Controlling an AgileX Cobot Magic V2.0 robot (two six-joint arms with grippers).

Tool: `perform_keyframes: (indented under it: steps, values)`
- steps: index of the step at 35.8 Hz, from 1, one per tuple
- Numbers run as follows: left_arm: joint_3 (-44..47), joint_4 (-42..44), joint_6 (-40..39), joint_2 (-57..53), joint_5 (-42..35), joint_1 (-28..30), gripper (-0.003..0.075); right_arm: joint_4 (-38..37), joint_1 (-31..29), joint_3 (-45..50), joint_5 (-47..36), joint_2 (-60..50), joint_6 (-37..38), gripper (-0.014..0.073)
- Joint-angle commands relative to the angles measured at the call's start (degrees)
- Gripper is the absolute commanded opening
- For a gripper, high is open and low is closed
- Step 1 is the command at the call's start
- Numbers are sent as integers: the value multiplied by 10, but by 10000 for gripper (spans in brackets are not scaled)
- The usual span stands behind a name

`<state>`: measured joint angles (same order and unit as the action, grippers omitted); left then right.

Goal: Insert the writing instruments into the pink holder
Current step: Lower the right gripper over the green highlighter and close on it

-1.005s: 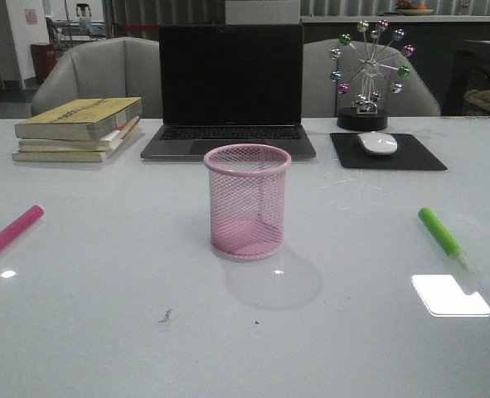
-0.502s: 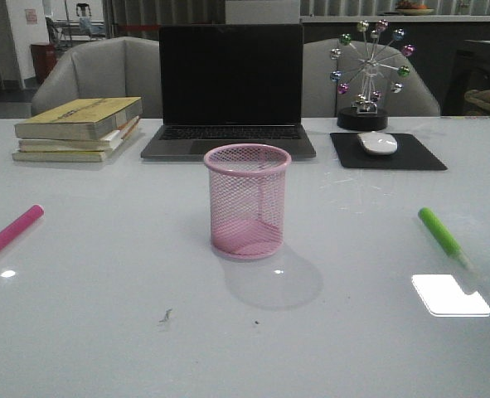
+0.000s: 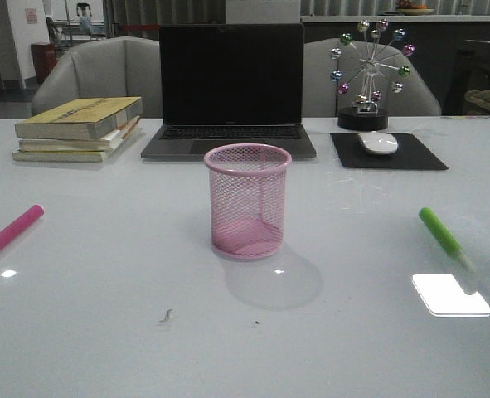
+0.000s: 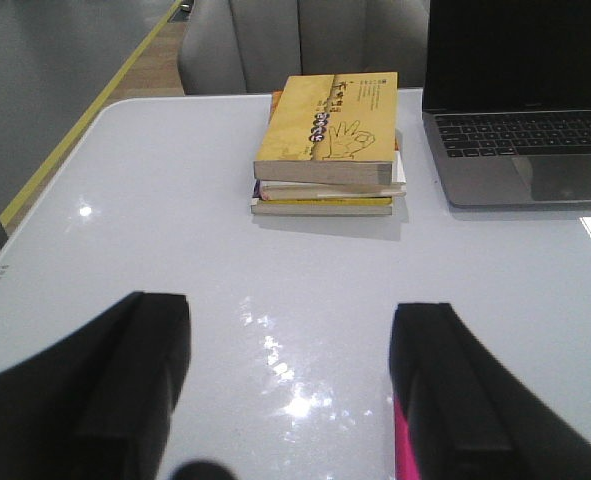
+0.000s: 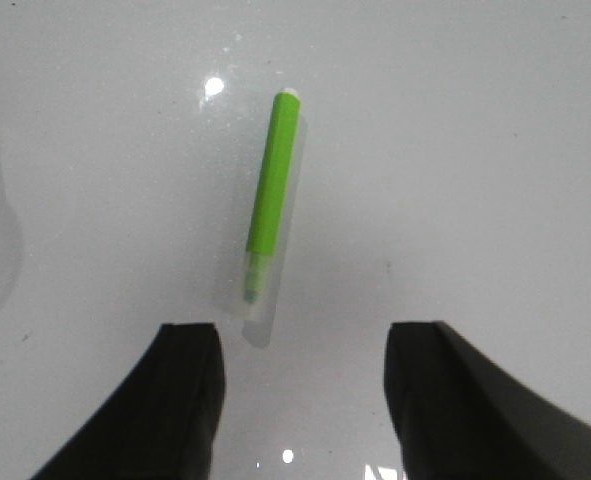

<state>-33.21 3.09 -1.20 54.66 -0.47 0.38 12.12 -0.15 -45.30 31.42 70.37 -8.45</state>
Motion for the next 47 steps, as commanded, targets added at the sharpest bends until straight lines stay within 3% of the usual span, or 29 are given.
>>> perform_keyframes:
  steps: [1,13,22,47]
  values:
    - [-22,-4,-5,-6,-52,0,489,6,0,-71,19,35,-2,478]
    - [-22,-14,-5,-6,-48,0,489,6,0,-260,163,197,-3,478]
    - [-22,-22,-5,-6,-48,0,489,10,2,-349,201,295,-3,478]
    - [-22,-25,-5,-6,-48,0,489,-21,40,-397,193,433,-1,475]
